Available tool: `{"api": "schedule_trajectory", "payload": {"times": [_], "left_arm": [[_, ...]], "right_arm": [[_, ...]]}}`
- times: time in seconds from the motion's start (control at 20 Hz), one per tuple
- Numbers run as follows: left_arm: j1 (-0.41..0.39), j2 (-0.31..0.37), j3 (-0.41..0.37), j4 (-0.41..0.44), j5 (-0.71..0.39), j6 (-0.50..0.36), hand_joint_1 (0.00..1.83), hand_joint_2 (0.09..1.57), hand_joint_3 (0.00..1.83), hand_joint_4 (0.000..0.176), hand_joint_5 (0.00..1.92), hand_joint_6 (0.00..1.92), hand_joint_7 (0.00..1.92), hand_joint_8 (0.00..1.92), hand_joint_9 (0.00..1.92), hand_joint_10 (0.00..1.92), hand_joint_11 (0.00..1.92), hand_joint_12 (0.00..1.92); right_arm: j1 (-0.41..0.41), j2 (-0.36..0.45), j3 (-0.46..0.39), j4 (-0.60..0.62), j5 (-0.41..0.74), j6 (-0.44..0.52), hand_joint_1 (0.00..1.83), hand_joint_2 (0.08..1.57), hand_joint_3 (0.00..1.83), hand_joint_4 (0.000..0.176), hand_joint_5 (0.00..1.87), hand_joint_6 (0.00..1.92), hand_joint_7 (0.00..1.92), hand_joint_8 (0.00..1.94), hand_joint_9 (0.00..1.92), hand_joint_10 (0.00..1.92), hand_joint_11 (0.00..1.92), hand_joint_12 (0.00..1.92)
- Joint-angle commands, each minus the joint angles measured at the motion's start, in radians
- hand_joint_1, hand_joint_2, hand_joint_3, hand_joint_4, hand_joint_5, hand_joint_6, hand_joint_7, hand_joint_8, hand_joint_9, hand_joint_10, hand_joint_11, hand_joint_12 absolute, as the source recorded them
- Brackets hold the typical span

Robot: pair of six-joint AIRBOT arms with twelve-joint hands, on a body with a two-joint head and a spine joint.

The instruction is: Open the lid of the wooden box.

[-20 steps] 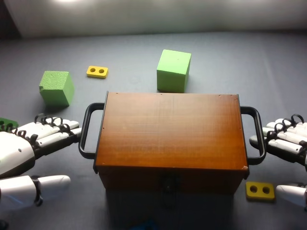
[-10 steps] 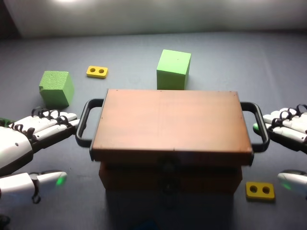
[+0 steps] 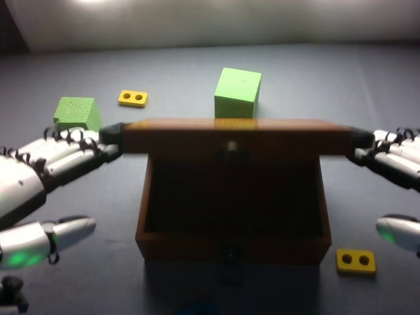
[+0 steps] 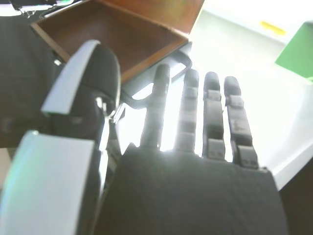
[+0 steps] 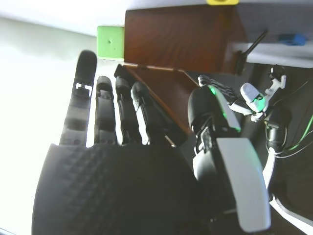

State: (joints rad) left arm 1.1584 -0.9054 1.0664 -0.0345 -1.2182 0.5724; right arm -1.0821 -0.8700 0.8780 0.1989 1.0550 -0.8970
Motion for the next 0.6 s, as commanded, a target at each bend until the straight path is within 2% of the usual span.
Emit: {"api": "schedule_trajectory", "payload": {"times": [0.0, 0.05, 0.1, 0.15, 0.2, 0.3, 0.35, 0.4, 0.45, 0.5, 0.55], "left_arm": [[-0.018, 0.011, 0.011, -0.030, -0.144, 0.000, 0.40, 1.43, 0.00, 0.056, 0.00, 0.00, 0.00, 0.00, 0.00, 0.00, 0.00, 0.00], [-0.031, 0.010, 0.016, -0.033, -0.139, 0.005, 0.43, 1.44, 0.00, 0.037, 0.00, 0.00, 0.00, 0.00, 0.00, 0.00, 0.00, 0.00], [-0.047, 0.009, 0.022, -0.037, -0.127, 0.013, 0.43, 1.43, 0.00, 0.042, 0.00, 0.00, 0.00, 0.00, 0.00, 0.00, 0.00, 0.00], [-0.071, 0.002, 0.037, -0.038, -0.108, 0.015, 0.46, 1.42, 0.00, 0.033, 0.00, 0.00, 0.00, 0.00, 0.00, 0.00, 0.00, 0.00], [-0.087, -0.003, 0.047, -0.038, -0.099, 0.015, 0.46, 1.42, 0.00, 0.015, 0.00, 0.00, 0.00, 0.00, 0.00, 0.00, 0.00, 0.00], [-0.122, -0.019, 0.069, -0.040, -0.079, 0.015, 0.38, 1.43, 0.00, 0.005, 0.00, 0.00, 0.00, 0.00, 0.00, 0.00, 0.00, 0.00], [-0.136, -0.027, 0.080, -0.043, -0.072, 0.015, 0.42, 1.42, 0.00, 0.000, 0.00, 0.00, 0.00, 0.00, 0.00, 0.00, 0.00, 0.00], [-0.141, -0.033, 0.088, -0.053, -0.071, 0.015, 0.46, 1.42, 0.00, 0.023, 0.00, 0.00, 0.00, 0.00, 0.00, 0.00, 0.00, 0.00], [-0.144, -0.040, 0.095, -0.069, -0.081, 0.015, 0.50, 1.41, 0.00, 0.032, 0.00, 0.00, 0.00, 0.00, 0.00, 0.00, 0.00, 0.00], [-0.144, -0.045, 0.100, -0.080, -0.090, 0.015, 0.54, 1.41, 0.00, 0.034, 0.00, 0.00, 0.00, 0.00, 0.00, 0.00, 0.00, 0.00], [-0.144, -0.047, 0.101, -0.088, -0.100, 0.015, 0.54, 1.41, 0.00, 0.015, 0.00, 0.00, 0.00, 0.00, 0.00, 0.00, 0.01, 0.00]], "right_arm": [[0.011, 0.006, 0.007, 0.010, 0.159, 0.007, 0.18, 1.47, 0.00, 0.000, 0.00, 0.00, 0.00, 0.00, 0.00, 0.00, 0.00, 0.29], [0.013, 0.006, 0.011, 0.016, 0.168, 0.007, 0.17, 1.47, 0.00, 0.000, 0.00, 0.00, 0.00, 0.00, 0.00, 0.00, 0.00, 0.10], [0.018, 0.006, 0.015, 0.021, 0.172, 0.007, 0.21, 1.48, 0.00, 0.000, 0.00, 0.00, 0.00, 0.00, 0.00, 0.00, 0.00, 0.02], [0.028, 0.006, 0.022, 0.025, 0.174, 0.007, 0.22, 1.49, 0.01, 0.000, 0.00, 0.00, 0.00, 0.00, 0.00, 0.00, 0.00, 0.00], [0.034, 0.005, 0.026, 0.026, 0.174, 0.006, 0.22, 1.48, 0.00, 0.000, 0.00, 0.00, 0.00, 0.00, 0.00, 0.00, 0.00, 0.00], [0.053, 0.002, 0.040, 0.034, 0.174, -0.002, 0.22, 1.49, 0.01, 0.000, 0.00, 0.00, 0.00, 0.00, 0.00, 0.00, 0.00, 0.00], [0.065, -0.001, 0.047, 0.036, 0.174, -0.005, 0.22, 1.49, 0.01, 0.000, 0.00, 0.00, 0.00, 0.00, 0.00, 0.00, 0.00, 0.00], [0.075, -0.005, 0.055, 0.041, 0.173, -0.009, 0.28, 1.48, 0.00, 0.000, 0.00, 0.00, 0.00, 0.00, 0.00, 0.00, 0.00, 0.00], [0.088, -0.010, 0.063, 0.047, 0.173, -0.015, 0.34, 1.49, 0.00, 0.000, 0.00, 0.00, 0.00, 0.00, 0.00, 0.00, 0.00, 0.00], [0.097, -0.013, 0.067, 0.052, 0.173, -0.020, 0.41, 1.49, 0.00, 0.000, 0.00, 0.00, 0.00, 0.00, 0.00, 0.00, 0.00, 0.00], [0.101, -0.014, 0.068, 0.055, 0.173, -0.023, 0.46, 1.50, 0.00, 0.000, 0.00, 0.00, 0.00, 0.00, 0.00, 0.00, 0.00, 0.00]]}}
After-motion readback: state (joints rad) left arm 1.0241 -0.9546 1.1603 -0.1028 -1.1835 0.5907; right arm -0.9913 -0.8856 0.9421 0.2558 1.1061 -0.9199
